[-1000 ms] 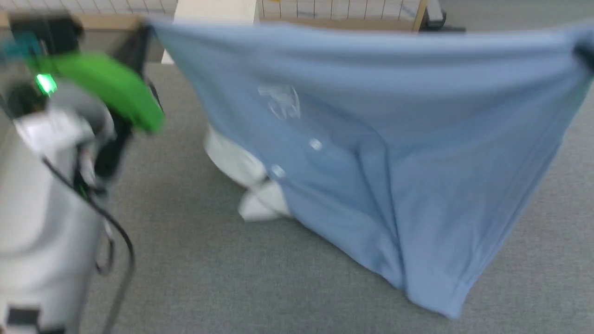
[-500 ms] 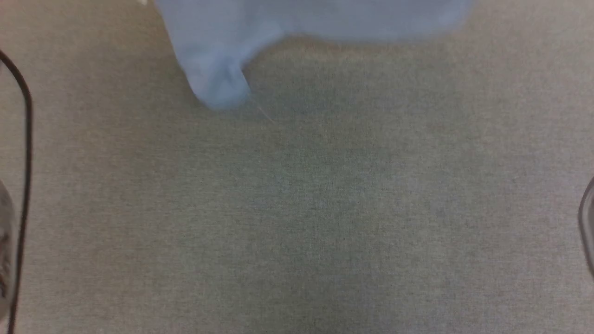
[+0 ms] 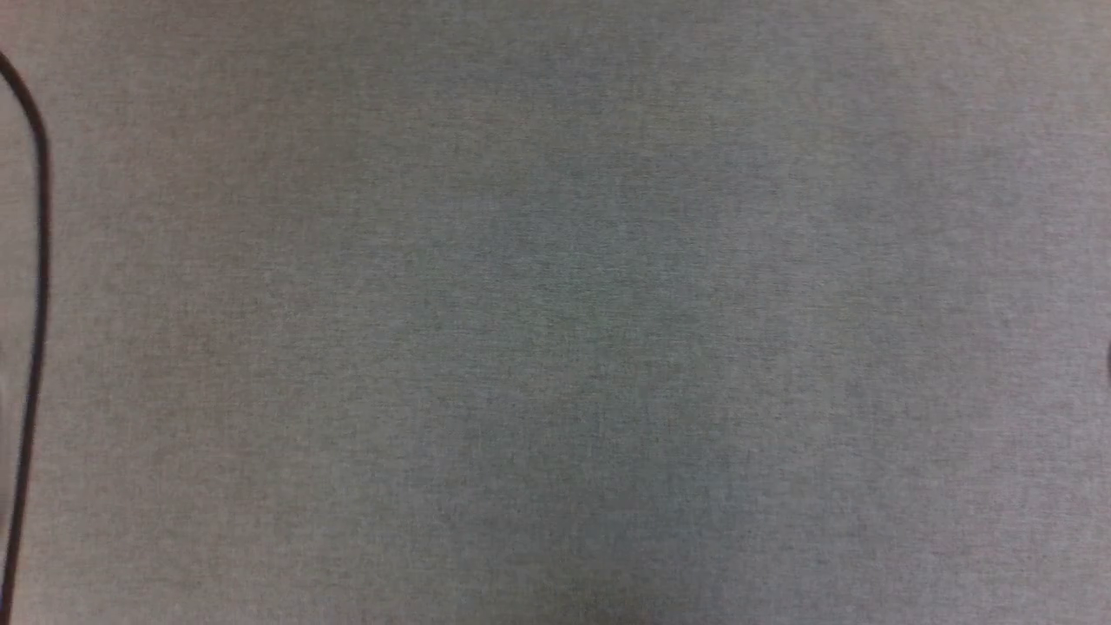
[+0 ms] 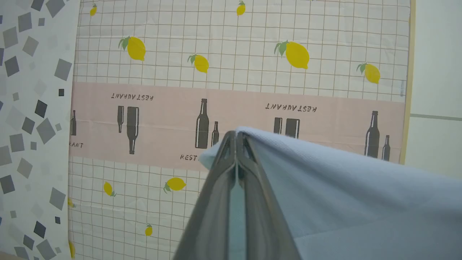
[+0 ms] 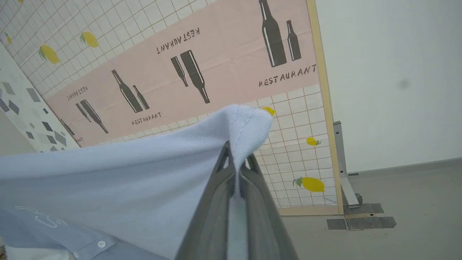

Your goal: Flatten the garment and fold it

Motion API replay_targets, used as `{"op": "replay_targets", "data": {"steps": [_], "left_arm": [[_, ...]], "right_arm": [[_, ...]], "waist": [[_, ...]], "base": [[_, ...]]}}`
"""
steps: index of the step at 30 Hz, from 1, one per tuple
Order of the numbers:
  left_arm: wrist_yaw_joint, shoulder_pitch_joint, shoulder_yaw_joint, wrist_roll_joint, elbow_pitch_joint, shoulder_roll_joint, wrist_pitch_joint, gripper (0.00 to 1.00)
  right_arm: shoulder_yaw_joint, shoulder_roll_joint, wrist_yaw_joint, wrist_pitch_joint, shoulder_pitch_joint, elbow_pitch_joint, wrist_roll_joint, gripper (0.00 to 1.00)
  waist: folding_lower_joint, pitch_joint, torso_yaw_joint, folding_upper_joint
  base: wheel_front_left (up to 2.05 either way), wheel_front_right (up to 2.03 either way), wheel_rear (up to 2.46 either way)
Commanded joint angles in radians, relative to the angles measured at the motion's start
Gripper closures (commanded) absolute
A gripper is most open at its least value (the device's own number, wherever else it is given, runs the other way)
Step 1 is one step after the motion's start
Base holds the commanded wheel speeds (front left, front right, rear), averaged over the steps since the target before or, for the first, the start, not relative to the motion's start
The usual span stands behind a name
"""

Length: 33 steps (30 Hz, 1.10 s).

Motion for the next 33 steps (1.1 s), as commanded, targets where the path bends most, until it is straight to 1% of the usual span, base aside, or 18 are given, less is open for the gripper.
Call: {"op": "replay_targets", "data": {"steps": [1, 6, 7, 9, 12, 15, 17, 20, 21, 23, 25, 29, 31, 33], "left_arm": [[-0.022, 0.044, -0.001, -0.013, 0.014, 0.004, -0.016, 1.00], [-0.088, 0.221, -0.007, -0.069, 0.051, -0.031, -0.070, 1.00], [-0.097, 0.270, 0.005, -0.092, 0.051, -0.045, -0.093, 1.00], [-0.118, 0.363, -0.001, -0.107, 0.046, -0.055, -0.112, 1.00], [-0.133, 0.522, 0.014, -0.145, 0.021, -0.077, -0.140, 1.00], [-0.139, 0.734, 0.068, -0.222, -0.033, -0.109, -0.160, 1.00], [-0.126, 0.895, 0.092, -0.250, -0.081, -0.127, -0.167, 1.00], [-0.113, 1.124, 0.094, -0.273, -0.144, -0.148, -0.162, 1.00], [-0.107, 1.205, 0.095, -0.288, -0.169, -0.159, -0.152, 1.00], [-0.115, 1.335, 0.074, -0.306, -0.212, -0.168, -0.112, 1.00], [-0.105, 1.449, 0.059, -0.323, -0.245, -0.170, -0.060, 1.00], [-0.067, 1.628, 0.055, -0.368, -0.328, -0.159, 0.046, 1.00], [-0.037, 1.712, 0.056, -0.391, -0.382, -0.149, 0.109, 1.00], [0.010, 1.796, 0.056, -0.406, -0.438, -0.134, 0.180, 1.00]], "right_arm": [[0.008, -0.008, -0.002, -0.015, 0.050, 0.003, 0.026, 1.00], [0.070, -0.043, -0.002, -0.022, 0.228, -0.026, 0.150, 1.00], [0.087, -0.054, -0.002, -0.025, 0.282, -0.041, 0.184, 1.00], [0.124, -0.081, -0.002, -0.029, 0.390, -0.076, 0.238, 1.00], [0.165, -0.116, -0.002, -0.038, 0.574, -0.129, 0.319, 1.00], [0.222, -0.146, -0.002, -0.049, 0.789, -0.183, 0.377, 1.00], [0.245, -0.149, -0.002, -0.061, 0.923, -0.210, 0.409, 1.00], [0.252, -0.145, -0.002, -0.082, 1.091, -0.237, 0.445, 1.00], [0.257, -0.146, -0.002, -0.088, 1.146, -0.244, 0.449, 1.00], [0.267, -0.156, -0.002, -0.099, 1.239, -0.255, 0.448, 1.00], [0.252, -0.157, -0.002, -0.106, 1.327, -0.266, 0.456, 1.00], [0.222, -0.162, -0.002, -0.063, 1.495, -0.313, 0.469, 1.00], [0.211, -0.167, -0.002, -0.021, 1.571, -0.349, 0.469, 1.00], [0.194, -0.166, -0.002, 0.028, 1.645, -0.388, 0.467, 1.00]], "waist": [[-0.0002, 0.000, 0.009, 0.0000], [-0.0002, -0.036, 0.033, 0.0000], [-0.0002, -0.053, 0.037, 0.0000], [-0.0002, -0.084, 0.045, 0.0000], [-0.0002, -0.143, 0.054, 0.0000], [-0.0002, -0.212, 0.049, 0.0000], [-0.0002, -0.253, 0.046, 0.0000], [-0.0002, -0.304, 0.043, 0.0000], [-0.0002, -0.319, 0.040, 0.0000], [-0.0002, -0.349, 0.043, 0.0000], [-0.0002, -0.377, 0.052, 0.0000], [-0.0002, -0.425, 0.065, 0.0000], [-0.0002, -0.441, 0.068, 0.0000], [-0.0002, -0.451, 0.070, 0.0000]], "base": [[0.00, 0.00, 0.00], [0.00, 0.00, 0.00], [0.00, 0.00, 0.00], [0.00, 0.00, 0.00], [0.00, 0.00, 0.00], [0.00, 0.00, 0.00], [0.00, 0.00, 0.00], [0.00, 0.00, 0.00], [0.00, 0.00, 0.00], [0.00, 0.00, 0.00], [0.00, 0.00, 0.00], [0.00, 0.00, 0.00], [0.00, 0.00, 0.00], [0.00, 0.00, 0.00]]}}
